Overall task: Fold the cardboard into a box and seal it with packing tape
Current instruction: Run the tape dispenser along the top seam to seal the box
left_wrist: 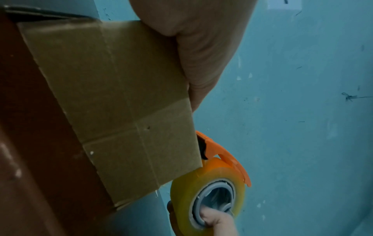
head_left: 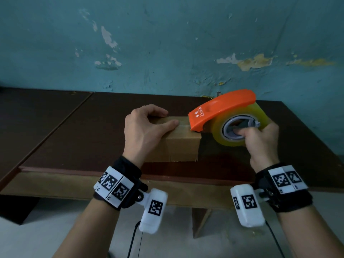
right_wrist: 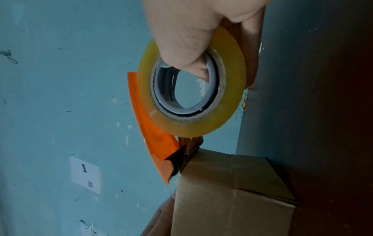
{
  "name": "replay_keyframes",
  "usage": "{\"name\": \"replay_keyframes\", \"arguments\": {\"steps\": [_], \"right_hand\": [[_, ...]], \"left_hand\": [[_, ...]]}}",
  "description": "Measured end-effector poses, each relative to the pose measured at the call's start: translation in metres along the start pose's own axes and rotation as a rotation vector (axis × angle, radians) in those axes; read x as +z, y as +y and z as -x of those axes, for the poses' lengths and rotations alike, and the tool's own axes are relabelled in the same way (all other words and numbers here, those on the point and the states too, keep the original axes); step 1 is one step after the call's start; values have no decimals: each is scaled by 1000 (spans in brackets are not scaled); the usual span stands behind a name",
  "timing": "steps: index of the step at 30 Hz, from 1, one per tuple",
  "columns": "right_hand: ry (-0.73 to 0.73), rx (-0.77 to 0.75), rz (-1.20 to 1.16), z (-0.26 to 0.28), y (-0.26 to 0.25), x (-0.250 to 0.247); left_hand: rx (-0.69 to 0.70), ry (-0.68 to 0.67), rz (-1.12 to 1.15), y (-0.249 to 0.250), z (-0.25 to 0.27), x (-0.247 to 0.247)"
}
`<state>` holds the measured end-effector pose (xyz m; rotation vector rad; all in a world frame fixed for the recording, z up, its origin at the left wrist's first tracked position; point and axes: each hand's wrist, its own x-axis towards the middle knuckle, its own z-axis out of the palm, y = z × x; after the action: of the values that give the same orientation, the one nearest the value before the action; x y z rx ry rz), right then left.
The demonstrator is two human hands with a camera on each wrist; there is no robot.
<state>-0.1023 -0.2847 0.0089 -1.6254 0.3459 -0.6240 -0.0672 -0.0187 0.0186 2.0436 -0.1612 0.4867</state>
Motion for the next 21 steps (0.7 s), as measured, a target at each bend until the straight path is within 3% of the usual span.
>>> {"name": "replay_keyframes", "arguments": {"steps": [7, 12, 16, 21], "right_hand": [[-3, 26, -2, 1, -2, 1], [-13, 23, 8, 4, -3, 3], [-1, 36, 23, 5, -4, 4], [30, 42, 70, 6, -6, 7]], "left_hand": [[135, 82, -344, 20, 9, 6], [316, -101, -405, 19, 13, 17], [361, -316, -497, 17, 15, 15], [394, -267, -613, 14, 15, 18]]}}
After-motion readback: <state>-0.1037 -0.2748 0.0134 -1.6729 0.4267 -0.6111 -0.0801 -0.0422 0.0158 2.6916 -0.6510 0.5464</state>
